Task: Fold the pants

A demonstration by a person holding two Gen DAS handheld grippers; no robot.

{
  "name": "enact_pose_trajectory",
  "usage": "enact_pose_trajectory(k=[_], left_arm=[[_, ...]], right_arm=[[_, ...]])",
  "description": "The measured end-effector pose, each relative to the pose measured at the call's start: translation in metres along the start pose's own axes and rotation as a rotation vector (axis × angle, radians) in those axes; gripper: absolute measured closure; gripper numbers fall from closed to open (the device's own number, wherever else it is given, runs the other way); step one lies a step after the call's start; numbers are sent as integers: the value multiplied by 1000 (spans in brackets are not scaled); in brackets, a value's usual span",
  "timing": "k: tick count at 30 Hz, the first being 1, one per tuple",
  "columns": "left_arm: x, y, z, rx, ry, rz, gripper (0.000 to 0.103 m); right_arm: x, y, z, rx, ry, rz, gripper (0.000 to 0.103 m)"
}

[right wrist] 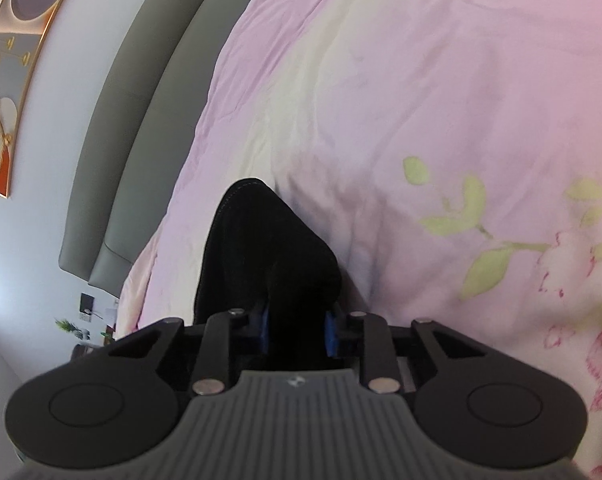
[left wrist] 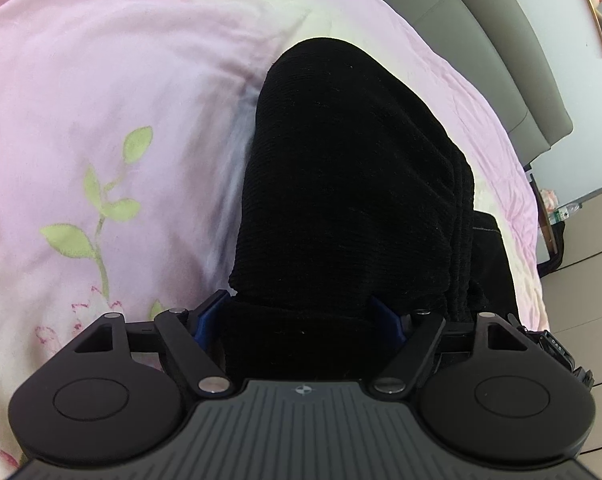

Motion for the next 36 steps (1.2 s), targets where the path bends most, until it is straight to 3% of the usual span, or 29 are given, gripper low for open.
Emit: enact_pose_trajectory(k=[4, 6, 9, 13, 16, 20, 22, 23, 24, 26, 29, 30, 32, 36], left_arm=[[-2, 0, 2, -22, -14, 5, 19], [-1, -5, -1, -47, 14, 4, 37], [1, -12, -3, -113, -1, -12, 52], [-3, -25, -10, -203, -27, 10, 58], [-21, -37, -34, -230, 27, 72, 58], [-59, -35, -63, -144, 172, 162, 56], [-73, -24, -65, 0, 234, 190, 45], [-74, -19, -64, 79, 252, 195, 34], [-72, -18, -65, 129, 261, 197, 32], [-62, -27, -78, 210, 288, 189, 31], [-46, -52, -111, 427, 436, 104, 31], [-43, -60, -126, 461, 480, 69, 30], [-43, -64, -160, 416, 548, 32, 30], [-63, -38, -239, 255, 783, 62, 30]], right_arm=[[-5, -19, 14, 2, -15, -35, 84], [-10, -32, 18, -2, -16, -50, 85], [-17, -62, 26, -23, -28, -66, 85], [-21, -115, 37, -24, -51, -102, 85], [-21, -166, 27, -52, -34, -119, 85], [-28, -218, -20, -154, 15, -89, 85], [-31, -219, -54, -242, 136, -40, 82], [-30, -218, -67, -259, 210, -29, 79], [-29, -216, -72, -263, 236, -22, 77], [-26, -217, -70, -271, 221, -24, 74], [-26, -229, -61, -258, 173, -57, 67], [-24, -234, -60, -257, 172, -73, 59], [-15, -252, -58, -248, 166, -133, 52], [3, -277, -54, -200, 128, -207, 49]])
Point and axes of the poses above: each gripper's, at about its wrist camera, not at the fingertips, and y roughly the way its jaws point, z to its left, x to its top, the point moved 6 cm from there along y, roughly the way its jaws point, and after that the axes turned 15 degrees about y, right-handed, at the moved point
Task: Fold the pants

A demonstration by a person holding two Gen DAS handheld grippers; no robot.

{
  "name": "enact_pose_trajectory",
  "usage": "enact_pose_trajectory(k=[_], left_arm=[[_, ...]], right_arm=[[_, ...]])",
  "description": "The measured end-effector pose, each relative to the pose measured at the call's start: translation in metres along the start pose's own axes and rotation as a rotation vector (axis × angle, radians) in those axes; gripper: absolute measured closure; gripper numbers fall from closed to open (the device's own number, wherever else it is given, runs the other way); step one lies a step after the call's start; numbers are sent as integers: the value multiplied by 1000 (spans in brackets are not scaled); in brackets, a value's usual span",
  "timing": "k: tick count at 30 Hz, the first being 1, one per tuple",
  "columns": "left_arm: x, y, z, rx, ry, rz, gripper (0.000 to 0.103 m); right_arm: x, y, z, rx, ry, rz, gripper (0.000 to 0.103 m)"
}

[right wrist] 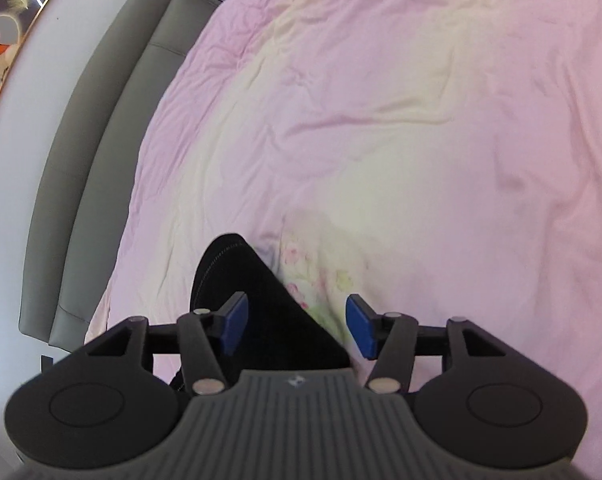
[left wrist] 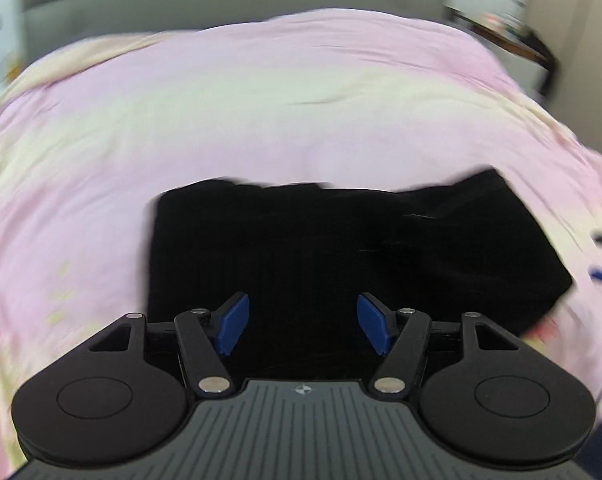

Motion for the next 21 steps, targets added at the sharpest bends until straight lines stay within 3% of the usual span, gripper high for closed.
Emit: enact_pose_trajectory(k=[3, 10, 14, 21], left_arm=[[26, 18, -50, -41, 141, -6, 30], [50, 49, -122, -97, 197, 21, 30], [56, 59, -146, -100, 224, 30, 30], [54, 87, -153, -108, 215, 90, 30]], right_arm=[[9, -1, -1, 20, -11, 21, 48], [1, 33, -14, -34, -24, 176, 45], [-9, 46, -19, -46, -20, 241, 43], [-18, 57, -20, -74, -48, 284, 42]])
Point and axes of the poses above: each gripper's, at about its wrist camera, not at the fingertips, and y roughly the way its jaws point, z to its left, x to its top, the point moved 6 cm from there along y, roughly the way its jaws point, and after that the axes turned 15 degrees about y, right-handed, at the moved point
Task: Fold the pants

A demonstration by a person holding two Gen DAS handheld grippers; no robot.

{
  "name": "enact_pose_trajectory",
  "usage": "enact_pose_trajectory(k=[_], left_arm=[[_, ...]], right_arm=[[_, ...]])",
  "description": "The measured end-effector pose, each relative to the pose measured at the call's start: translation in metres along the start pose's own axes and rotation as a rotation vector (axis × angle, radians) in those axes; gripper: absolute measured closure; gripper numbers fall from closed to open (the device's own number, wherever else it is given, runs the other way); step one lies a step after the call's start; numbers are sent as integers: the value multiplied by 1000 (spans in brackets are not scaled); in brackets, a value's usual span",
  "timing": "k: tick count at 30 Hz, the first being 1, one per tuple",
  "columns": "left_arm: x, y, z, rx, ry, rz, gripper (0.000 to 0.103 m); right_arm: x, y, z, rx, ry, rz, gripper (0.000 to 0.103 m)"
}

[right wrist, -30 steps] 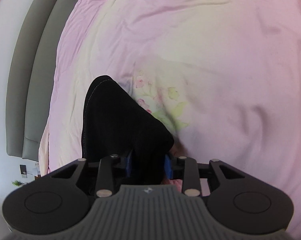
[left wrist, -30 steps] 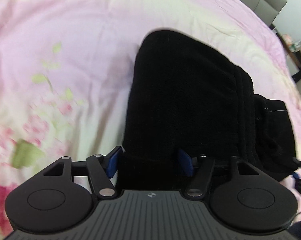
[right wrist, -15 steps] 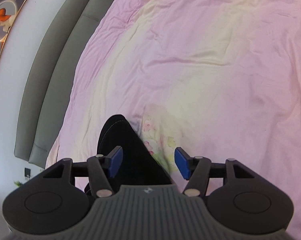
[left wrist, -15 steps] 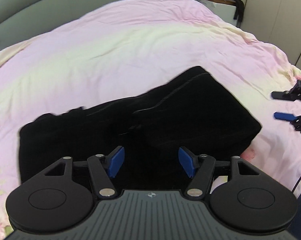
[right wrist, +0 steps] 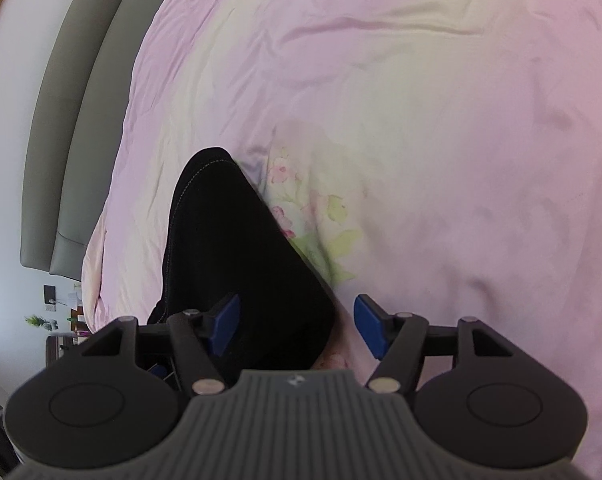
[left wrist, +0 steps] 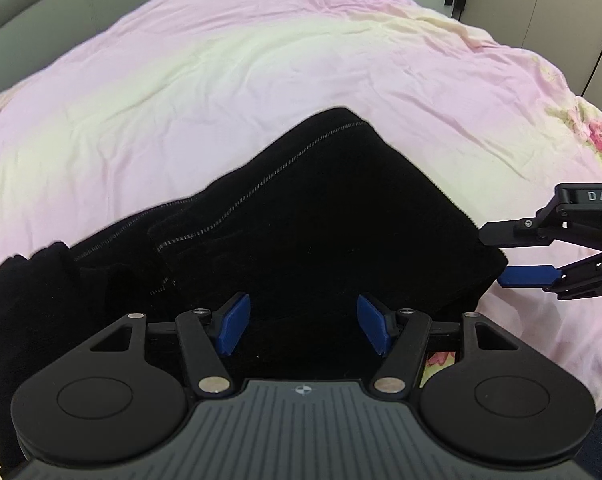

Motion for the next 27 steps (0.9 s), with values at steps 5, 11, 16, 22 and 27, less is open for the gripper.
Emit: enact_pose_trajectory(k=[5, 11, 16, 22, 27], left_arm=[[-8, 24, -1, -18, -9, 29, 30], [-17, 34, -4, -33, -1, 12, 28], [-17, 23, -3, -35, -13, -7, 28], [-20, -1, -2, -41, -4, -109, 29], [-30, 0, -6, -29, 56, -81, 29]], right_arm=[[0, 1, 7, -31, -63, -37, 42], [3, 5, 11, -43, -77, -50, 42], [2, 13, 20, -51, -123, -42, 42], [-1, 19, 45, -25, -259, -69, 42], [1, 39, 53, -44, -319, -10, 34]])
Point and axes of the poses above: each gripper's, at about its wrist camera, not at the fingertips, and y roughly the way its jaws point, z to its left, x to its top, the point moved 6 cm from there along y, roughly the way its jaws point, and after that the axes turned 15 degrees about y, right-handed, at the moved point
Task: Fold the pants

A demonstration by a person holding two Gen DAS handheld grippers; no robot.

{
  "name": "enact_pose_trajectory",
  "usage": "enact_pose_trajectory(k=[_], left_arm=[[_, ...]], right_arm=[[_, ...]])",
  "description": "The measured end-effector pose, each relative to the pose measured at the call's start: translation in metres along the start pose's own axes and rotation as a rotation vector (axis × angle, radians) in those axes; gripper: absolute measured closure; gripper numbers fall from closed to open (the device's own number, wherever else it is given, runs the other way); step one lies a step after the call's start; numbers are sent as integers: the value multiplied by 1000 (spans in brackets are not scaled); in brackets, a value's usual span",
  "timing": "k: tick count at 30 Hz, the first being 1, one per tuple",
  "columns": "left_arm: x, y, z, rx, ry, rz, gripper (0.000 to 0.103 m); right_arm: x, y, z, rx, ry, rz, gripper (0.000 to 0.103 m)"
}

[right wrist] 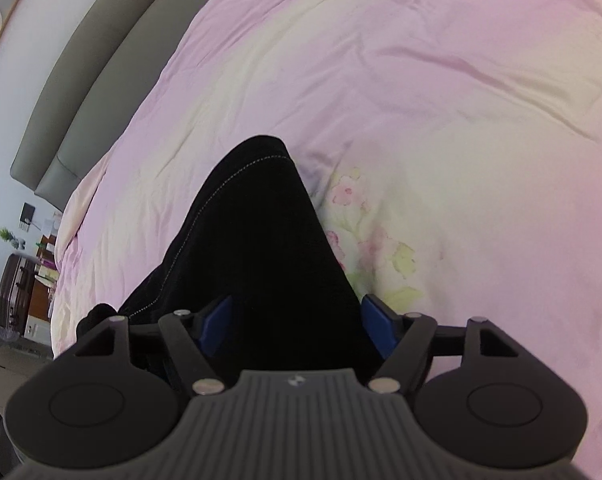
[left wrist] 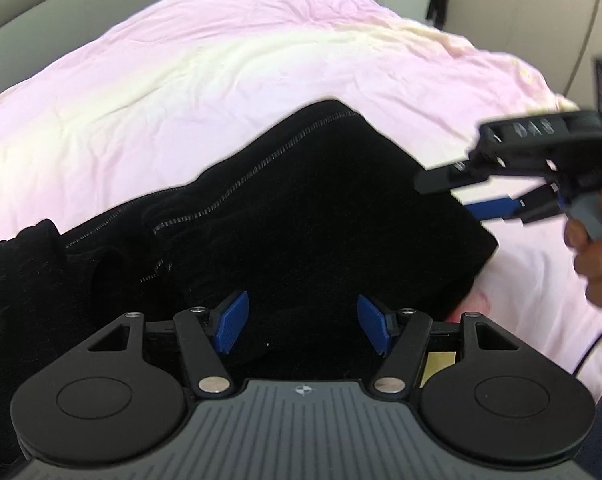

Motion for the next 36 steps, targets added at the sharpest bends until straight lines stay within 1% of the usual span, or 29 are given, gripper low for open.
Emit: enact_pose_trajectory(k=[2, 3, 4, 6, 8, 10, 11, 12, 13, 14, 15, 16, 17, 18, 20, 24, 25, 26, 28, 30, 32, 34, 36], left_arm=[[-2, 7, -7, 17, 51, 28, 29], [-3, 10, -10, 30, 72, 34, 27], [-3, 13, -11, 39, 78, 37, 26], [-2, 17, -12, 51, 63, 42, 24], [-1, 19, -11, 49, 43, 44, 24], [0, 18, -10, 43, 30, 42, 24], [0, 16, -10, 43, 25, 36, 24], [1, 11, -10, 40, 17, 25, 26], [1, 4, -9, 38, 6, 11, 28], [1, -8, -5, 35, -11, -11, 33], [2, -24, -1, 28, -36, -45, 36], [0, -41, 7, 20, -62, -86, 36], [-4, -56, 15, 21, -85, -127, 32], [-10, -72, 25, 36, -104, -154, 26], [-22, -95, 49, 100, -135, -172, 23], [-68, -120, 110, 266, -215, -110, 22], [-83, -120, 127, 288, -246, -92, 22], [-97, -120, 142, 295, -280, -76, 22], [-125, -118, 165, 277, -351, -41, 23], [-148, -116, 177, 269, -407, -20, 24], [-168, -108, 180, 257, -435, 20, 25], [-181, -92, 176, 205, -452, 78, 27], [-187, -89, 175, 190, -494, 84, 27]], right_arm=[[1, 13, -5, -22, 11, 40, 34], [2, 18, -9, -26, 22, 62, 34], [3, 26, -15, -21, 45, 96, 33], [8, 38, -25, 10, 96, 150, 27], [11, 45, -30, 39, 123, 188, 26], [11, 45, -29, 71, 119, 218, 47], [9, 43, -27, 83, 116, 221, 52], [8, 39, -24, 87, 88, 214, 62], [6, 34, -19, 94, 51, 207, 65], [4, 30, -16, 107, 36, 198, 68], [3, 25, -14, 124, 44, 192, 70], [1, 21, -12, 140, 51, 188, 71], [0, 18, -9, 149, 49, 182, 71], [-1, 15, -7, 154, 45, 178, 72], [-4, 12, -1, 157, 38, 167, 72], [-6, 7, 5, 150, 28, 148, 72], [-7, 6, 6, 147, 26, 144, 72], [-7, 5, 7, 145, 22, 139, 72], [-8, 2, 10, 136, 7, 127, 73], [-7, -4, 16, 128, -14, 113, 74], [-9, -12, 26, 142, -4, 101, 75], [-15, -21, 43, 163, -2, 94, 76], [-26, -31, 69, 199, -31, 90, 77]])
Point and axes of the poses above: each gripper's, at about its wrist camera, not at the fingertips, and y roughly the way its jaws point, z to its left, x to its top, the point moved 6 cm from there along y, roughly the way its jaws point, and after that the axes turned 15 degrees about y, right-handed, at the moved point
